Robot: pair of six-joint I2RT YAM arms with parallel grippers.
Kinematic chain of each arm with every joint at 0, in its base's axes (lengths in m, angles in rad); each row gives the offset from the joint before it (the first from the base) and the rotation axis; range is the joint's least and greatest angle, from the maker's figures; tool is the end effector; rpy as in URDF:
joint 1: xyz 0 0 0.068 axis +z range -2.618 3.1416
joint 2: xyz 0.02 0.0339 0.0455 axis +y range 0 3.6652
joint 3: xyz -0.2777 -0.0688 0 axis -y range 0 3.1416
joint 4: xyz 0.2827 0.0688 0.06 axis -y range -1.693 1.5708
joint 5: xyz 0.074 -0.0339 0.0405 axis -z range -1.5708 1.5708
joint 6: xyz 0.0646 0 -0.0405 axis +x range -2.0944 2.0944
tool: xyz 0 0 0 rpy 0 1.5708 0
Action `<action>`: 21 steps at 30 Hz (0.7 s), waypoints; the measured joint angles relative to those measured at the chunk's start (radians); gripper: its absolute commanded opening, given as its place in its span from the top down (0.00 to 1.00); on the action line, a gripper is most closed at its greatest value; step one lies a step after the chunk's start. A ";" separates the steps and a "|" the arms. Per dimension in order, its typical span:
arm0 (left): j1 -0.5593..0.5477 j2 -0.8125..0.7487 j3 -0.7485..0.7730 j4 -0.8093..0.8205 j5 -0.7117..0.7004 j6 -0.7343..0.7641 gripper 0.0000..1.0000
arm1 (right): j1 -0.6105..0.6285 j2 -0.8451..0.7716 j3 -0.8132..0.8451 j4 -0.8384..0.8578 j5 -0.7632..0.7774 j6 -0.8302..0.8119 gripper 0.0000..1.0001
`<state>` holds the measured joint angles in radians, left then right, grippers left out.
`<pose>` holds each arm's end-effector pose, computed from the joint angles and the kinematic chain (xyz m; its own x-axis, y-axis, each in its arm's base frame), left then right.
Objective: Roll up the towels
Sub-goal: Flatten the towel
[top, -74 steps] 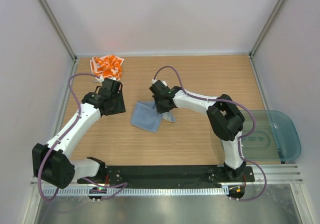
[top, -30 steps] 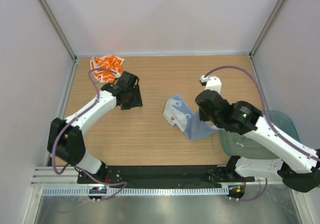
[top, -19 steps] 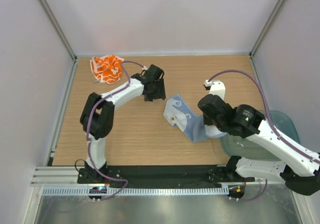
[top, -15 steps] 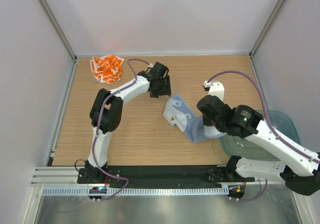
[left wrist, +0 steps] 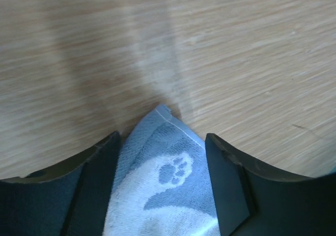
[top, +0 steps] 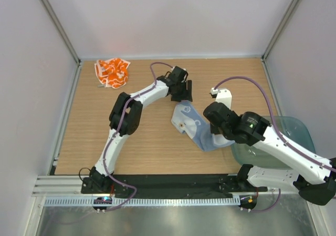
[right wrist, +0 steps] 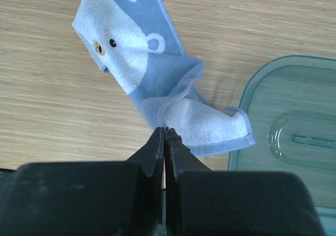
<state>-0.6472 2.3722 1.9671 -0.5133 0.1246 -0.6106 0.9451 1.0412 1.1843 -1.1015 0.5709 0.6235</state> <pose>0.4633 -0.3602 0.1407 -0.8969 -0.0352 -0.4408 0.1760 0.8860 -0.4290 0.1599 0.1617 0.3478 -0.6811 -0.1037 -0.7249 -0.1262 0.9917 -0.0234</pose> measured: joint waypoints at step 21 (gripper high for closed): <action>-0.045 -0.003 -0.034 0.003 -0.055 0.026 1.00 | 0.000 -0.001 -0.018 0.002 0.008 0.008 0.99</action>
<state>-0.6918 2.3688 1.9327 -0.5098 0.0696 -0.5842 0.9451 1.0401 1.1660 -1.1000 0.5789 0.6319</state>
